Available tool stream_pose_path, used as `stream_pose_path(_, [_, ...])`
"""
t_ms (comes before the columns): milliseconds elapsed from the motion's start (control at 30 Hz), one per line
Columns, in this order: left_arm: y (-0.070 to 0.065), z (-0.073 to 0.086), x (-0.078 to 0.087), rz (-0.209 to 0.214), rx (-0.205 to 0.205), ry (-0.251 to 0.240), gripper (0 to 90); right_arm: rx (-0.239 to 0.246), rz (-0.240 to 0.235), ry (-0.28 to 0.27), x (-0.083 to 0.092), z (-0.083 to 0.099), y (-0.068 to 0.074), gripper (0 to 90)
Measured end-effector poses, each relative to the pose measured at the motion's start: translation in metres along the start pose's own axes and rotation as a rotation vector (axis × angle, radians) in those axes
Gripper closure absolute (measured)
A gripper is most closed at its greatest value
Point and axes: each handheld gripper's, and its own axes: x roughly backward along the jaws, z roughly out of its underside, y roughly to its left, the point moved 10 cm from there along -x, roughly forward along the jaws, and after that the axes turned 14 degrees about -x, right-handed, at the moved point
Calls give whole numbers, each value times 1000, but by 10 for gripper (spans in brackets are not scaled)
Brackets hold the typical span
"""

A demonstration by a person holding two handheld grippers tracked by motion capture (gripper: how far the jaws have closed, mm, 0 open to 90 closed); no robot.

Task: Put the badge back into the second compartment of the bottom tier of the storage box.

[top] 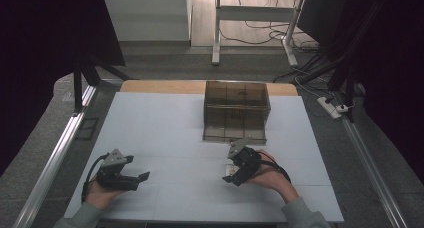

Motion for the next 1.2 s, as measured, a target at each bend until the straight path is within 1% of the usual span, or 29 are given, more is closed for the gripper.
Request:
stream_pose_path(133, [0, 1, 1, -1, 2, 0, 104, -1, -1, 22, -1, 4, 0, 195])
stream_pose_path(300, [0, 1, 1, 0, 2, 2, 107, -6, 6, 43, -4, 10, -5, 195])
stream_pose_path(433, [1, 1, 1, 0, 2, 2, 107, -8, -1, 60, -4, 13, -5, 198])
stream_pose_path(500, [1, 1, 1, 0, 2, 2, 106, -2, -2, 59, -4, 13, -4, 201])
stream_pose_path(667, [1, 2, 1, -2, 3, 2, 106, 9, 13, 72, -6, 16, -4, 204])
stream_pose_path(733, [1, 2, 1, -3, 3, 3, 106, 22, 26, 92, -7, 19, -6, 209])
stream_pose_path(900, [1, 2, 1, -4, 4, 4, 106, 30, 28, 98, -10, 21, -6, 218])
stream_pose_path(1000, [1, 2, 1, -4, 3, 5, 106, 29, 24, 83, -10, 21, -5, 241])
stream_pose_path(1067, [1, 2, 1, -4, 4, 5, 106, 32, 22, 82, -9, 22, -5, 263])
stream_pose_path(1100, [1, 2, 1, -3, 3, 5, 106, 37, 21, 81, -8, 22, -4, 320])
stream_pose_path(1200, [1, 2, 1, -4, 3, 5, 107, 49, 20, 81, -7, 21, -4, 328])
